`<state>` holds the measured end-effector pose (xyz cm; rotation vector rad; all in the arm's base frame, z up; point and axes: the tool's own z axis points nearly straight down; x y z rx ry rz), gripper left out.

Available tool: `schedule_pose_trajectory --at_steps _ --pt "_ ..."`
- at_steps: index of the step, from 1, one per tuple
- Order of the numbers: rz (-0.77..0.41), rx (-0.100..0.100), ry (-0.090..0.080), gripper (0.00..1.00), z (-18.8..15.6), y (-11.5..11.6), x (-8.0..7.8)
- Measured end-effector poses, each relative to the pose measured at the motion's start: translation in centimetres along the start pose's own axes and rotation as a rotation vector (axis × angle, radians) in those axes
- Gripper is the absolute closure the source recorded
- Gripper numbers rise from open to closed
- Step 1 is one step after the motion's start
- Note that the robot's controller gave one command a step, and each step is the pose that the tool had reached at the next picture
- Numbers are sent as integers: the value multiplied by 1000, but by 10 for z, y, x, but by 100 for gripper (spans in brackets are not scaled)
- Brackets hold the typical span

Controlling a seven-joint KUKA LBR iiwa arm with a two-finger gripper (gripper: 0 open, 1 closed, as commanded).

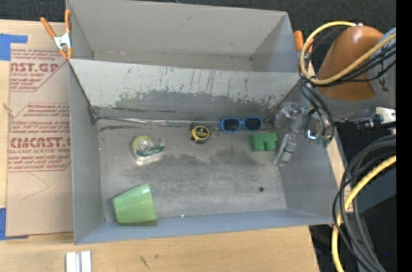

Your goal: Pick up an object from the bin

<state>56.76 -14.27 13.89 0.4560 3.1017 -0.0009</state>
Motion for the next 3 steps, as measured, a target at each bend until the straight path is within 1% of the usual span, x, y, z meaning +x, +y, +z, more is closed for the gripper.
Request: schedule_pose_trajectory --at_steps 1,2,3 --pt "211 1 8 0 63 23 -20" --pt "211 2 4 100 61 23 -21" --pt "195 0 -3 100 -91 -9 -10"
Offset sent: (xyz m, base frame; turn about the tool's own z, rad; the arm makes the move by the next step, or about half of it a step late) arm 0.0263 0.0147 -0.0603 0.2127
